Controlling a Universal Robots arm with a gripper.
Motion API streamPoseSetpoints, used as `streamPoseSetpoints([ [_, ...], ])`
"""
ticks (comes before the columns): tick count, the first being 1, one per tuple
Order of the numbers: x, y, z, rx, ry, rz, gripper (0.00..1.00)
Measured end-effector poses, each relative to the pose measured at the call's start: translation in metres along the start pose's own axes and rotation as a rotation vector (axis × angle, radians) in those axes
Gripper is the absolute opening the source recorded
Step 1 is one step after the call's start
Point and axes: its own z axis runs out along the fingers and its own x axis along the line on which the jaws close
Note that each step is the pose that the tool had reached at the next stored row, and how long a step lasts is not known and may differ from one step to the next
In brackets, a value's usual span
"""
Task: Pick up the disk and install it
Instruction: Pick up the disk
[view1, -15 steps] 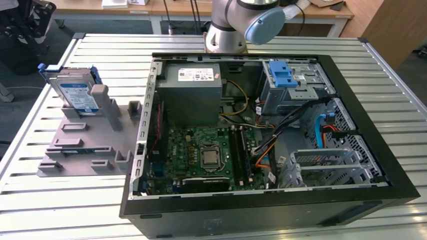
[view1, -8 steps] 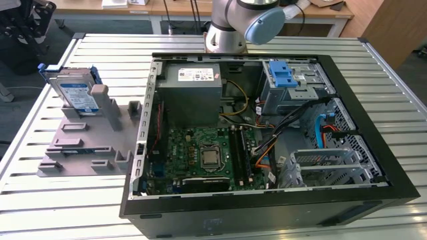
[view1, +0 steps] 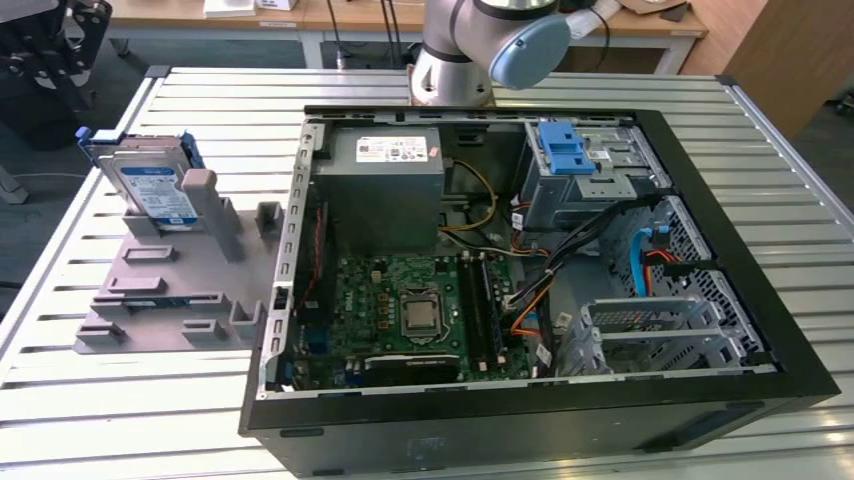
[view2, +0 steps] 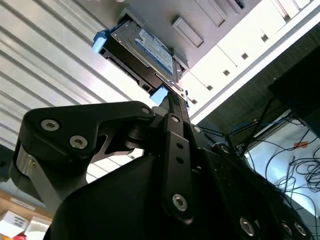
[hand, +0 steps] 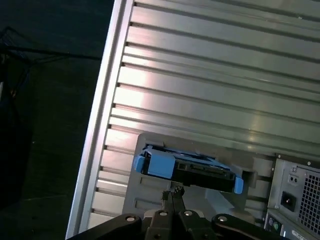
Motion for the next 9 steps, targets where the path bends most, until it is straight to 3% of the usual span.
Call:
streamPoseSetpoints([
  [9,0.0000,0.0000,0.0001,-0.0009,0.0059,-0.138,0.11],
])
